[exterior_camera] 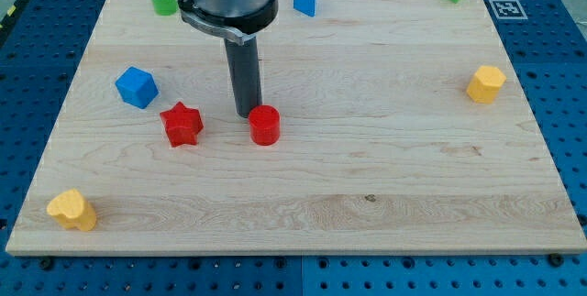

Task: Move red circle to the bottom center

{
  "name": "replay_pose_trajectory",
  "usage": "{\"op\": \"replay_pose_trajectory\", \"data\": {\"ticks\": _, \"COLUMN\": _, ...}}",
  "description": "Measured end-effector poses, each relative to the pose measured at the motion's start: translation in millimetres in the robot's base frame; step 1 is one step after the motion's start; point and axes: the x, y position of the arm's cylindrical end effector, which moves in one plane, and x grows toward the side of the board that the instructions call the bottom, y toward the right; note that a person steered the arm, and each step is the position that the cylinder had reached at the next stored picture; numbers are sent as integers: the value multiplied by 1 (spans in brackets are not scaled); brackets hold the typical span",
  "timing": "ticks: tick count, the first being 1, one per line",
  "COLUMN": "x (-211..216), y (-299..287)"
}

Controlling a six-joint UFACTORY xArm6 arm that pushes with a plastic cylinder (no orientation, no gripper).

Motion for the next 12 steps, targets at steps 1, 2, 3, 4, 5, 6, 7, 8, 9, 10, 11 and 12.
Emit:
{"op": "replay_pose_trajectory", "data": {"ticks": 1, "x": 19, "y": 0}}
{"op": "replay_pose_trajectory", "data": {"ticks": 2, "x": 24, "y": 5}}
{"op": "replay_pose_trajectory", "data": {"ticks": 3, "x": 55, "y": 13}}
{"op": "replay_pose_trajectory", "data": {"ticks": 4, "x": 69, "y": 53}}
{"op": "replay_pose_trajectory", "data": {"ticks": 5, "x": 68, "y": 65}}
{"op": "replay_pose_trajectory", "data": {"ticks": 6, "x": 51, "y": 75}}
{"op": "replay_pose_trajectory", "data": {"ticks": 7, "x": 57, "y": 108}}
{"op": "replay_pose_trajectory", "data": {"ticks": 8, "x": 69, "y": 125}}
{"op": "replay_pose_trajectory", "data": {"ticks": 9, "x": 72, "y": 156}}
{"op": "replay_pose_trajectory", "data": {"ticks": 10, "x": 113, "y": 155}}
{"op": "replay_pose_trajectory", "data": {"ticks": 11, "x": 118, "y": 136}}
{"op": "replay_pose_trajectory", "data": {"ticks": 12, "x": 117, "y": 136}}
